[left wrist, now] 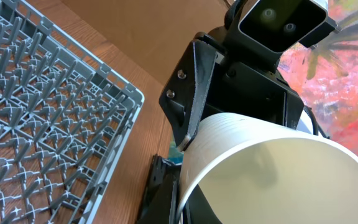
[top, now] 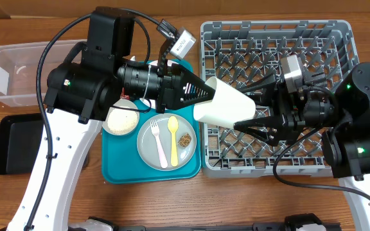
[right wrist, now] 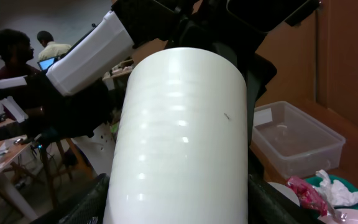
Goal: Sort waste into correct bins and load items into the dishwasher rack
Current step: 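Hand the white cup from the left gripper to the right gripper, then place the white cup upside down in the dish rack with right gripper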
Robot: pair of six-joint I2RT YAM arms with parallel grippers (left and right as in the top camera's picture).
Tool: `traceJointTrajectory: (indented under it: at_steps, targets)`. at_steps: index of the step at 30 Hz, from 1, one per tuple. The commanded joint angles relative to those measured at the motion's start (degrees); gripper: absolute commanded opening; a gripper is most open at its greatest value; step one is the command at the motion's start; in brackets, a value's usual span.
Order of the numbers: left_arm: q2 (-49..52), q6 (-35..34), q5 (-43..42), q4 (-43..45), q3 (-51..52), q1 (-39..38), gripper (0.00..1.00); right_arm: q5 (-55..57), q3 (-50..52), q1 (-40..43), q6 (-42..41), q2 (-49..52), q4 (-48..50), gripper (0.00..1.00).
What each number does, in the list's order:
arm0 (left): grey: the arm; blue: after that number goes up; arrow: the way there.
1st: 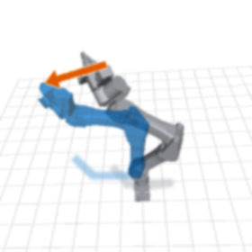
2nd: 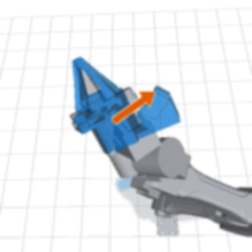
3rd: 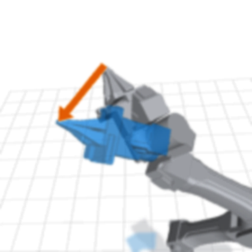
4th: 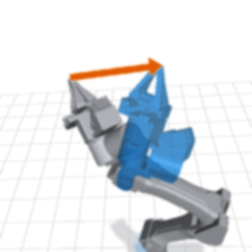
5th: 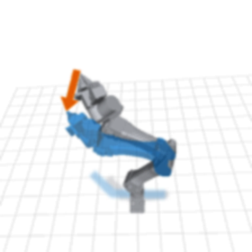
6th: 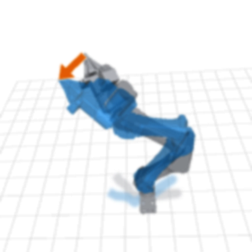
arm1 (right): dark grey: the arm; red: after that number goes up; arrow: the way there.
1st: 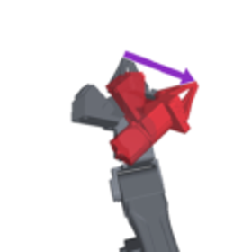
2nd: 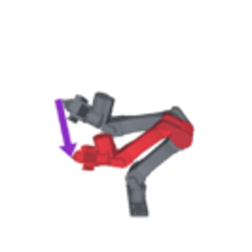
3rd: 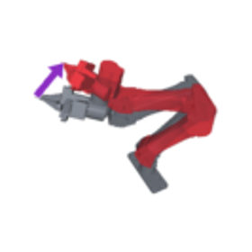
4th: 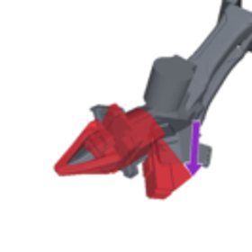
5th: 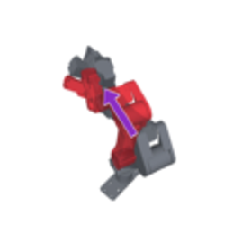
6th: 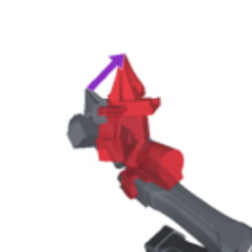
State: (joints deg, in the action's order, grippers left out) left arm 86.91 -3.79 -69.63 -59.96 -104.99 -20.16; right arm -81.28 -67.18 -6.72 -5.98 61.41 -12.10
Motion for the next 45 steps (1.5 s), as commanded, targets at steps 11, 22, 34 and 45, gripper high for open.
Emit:
traceJointTrajectory:
  at_steps: [11,22,34,45]
  targets:
    - [0.0,1.0,2.3,1.0,-0.7,0.0,1.0,1.1,-1.2,-0.6,-5.2,0.1,-0.2,0.38]
    - [-7.7,1.0,16.2,-2.4,-1.0,12.9,1.0,21.3,-1.2,5.5,-14.3,-0.9,-10.0,0.33]
    - [-15.1,1.0,33.1,-5.9,-1.0,14.9,1.0,58.1,-3.0,14.0,-11.4,-3.5,-48.2,0.33]
    - [-13.0,1.1,34.3,-8.6,-0.9,14.9,1.0,86.1,-4.8,14.6,-12.1,-0.3,-65.1,0.33]
